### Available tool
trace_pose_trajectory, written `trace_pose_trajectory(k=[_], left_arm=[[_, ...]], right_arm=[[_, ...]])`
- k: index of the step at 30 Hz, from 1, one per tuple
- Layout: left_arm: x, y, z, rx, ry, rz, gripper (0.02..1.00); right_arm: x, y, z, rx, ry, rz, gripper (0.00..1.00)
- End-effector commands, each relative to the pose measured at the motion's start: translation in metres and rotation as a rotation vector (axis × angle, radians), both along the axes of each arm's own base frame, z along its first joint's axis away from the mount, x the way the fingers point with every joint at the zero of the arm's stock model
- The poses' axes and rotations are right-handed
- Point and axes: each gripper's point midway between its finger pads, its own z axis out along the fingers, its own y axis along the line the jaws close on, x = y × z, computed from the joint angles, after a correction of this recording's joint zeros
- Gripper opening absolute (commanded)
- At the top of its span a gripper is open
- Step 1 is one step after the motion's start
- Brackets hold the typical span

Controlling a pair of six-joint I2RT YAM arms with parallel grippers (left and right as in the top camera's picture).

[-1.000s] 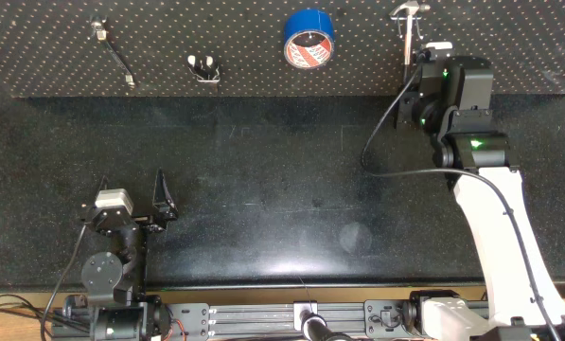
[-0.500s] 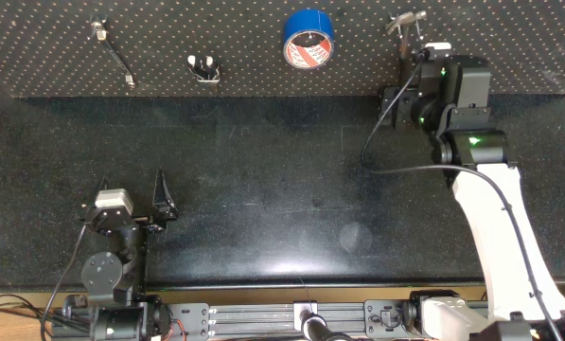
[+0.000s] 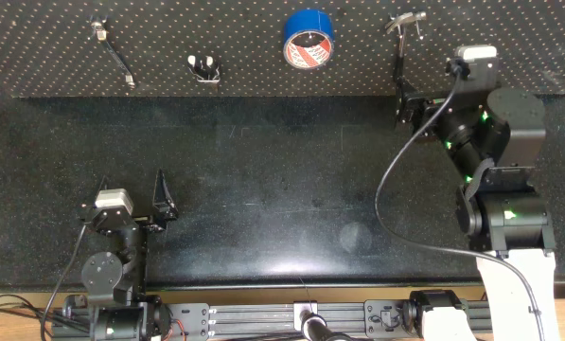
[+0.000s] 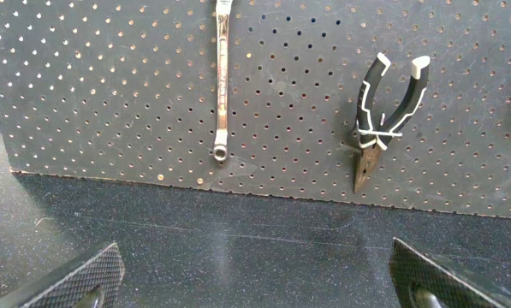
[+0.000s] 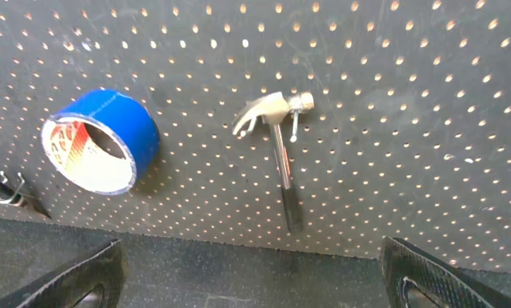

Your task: Place Tools Onto Pegboard

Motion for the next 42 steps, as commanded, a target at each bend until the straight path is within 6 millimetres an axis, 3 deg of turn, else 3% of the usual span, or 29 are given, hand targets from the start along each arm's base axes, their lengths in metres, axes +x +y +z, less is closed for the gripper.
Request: trace_pose_trajectory(k=[1,4,8,13,19,26,38,42], left_arm=[[0.000,-0.002,0.000,-0.013,-0.002,-0.010,0.996],[0.000,-0.002,0.000,-0.013,-0.001,-0.010,0.996],[0.000,-0.002,0.000,-0.013,-0.001,-0.010,0.996],[0.000,-0.002,0.000,-0.013,-0.001,-0.010,0.996],[0.000,-0.002,0.000,-0.013,-0.002,-0.010,0.996],[0.000,-0.002,0.000,-0.013,-0.001,-0.010,0.996],[0.000,-0.002,0.000,-0.013,-0.001,-0.010,0.996],[0.000,-0.002,0.000,-0.013,-0.001,-0.010,0.996]], right_arm=[[-0.007,0.003,0.011,0.005,-0.020,0.009,0.956],[-0.017,-0.016,0.019,-0.083,-0.048,-0.072,0.958],[-0.043,-0.016,0.040,-0.067,-0.123,-0.081,0.958],[-0.069,-0.030,0.033,0.008,-0.237,-0.187,0.958],[-0.087,-0.029,-0.019,0.064,-0.509,-0.184,0.958],[-0.095,-0.029,-0.086,0.218,-0.553,-0.198,0.958],[-0.101,-0.035,-0.153,0.197,-0.320,-0.248,0.961],[-0.101,-0.033,-0.154,0.101,-0.321,-0.215,0.961]])
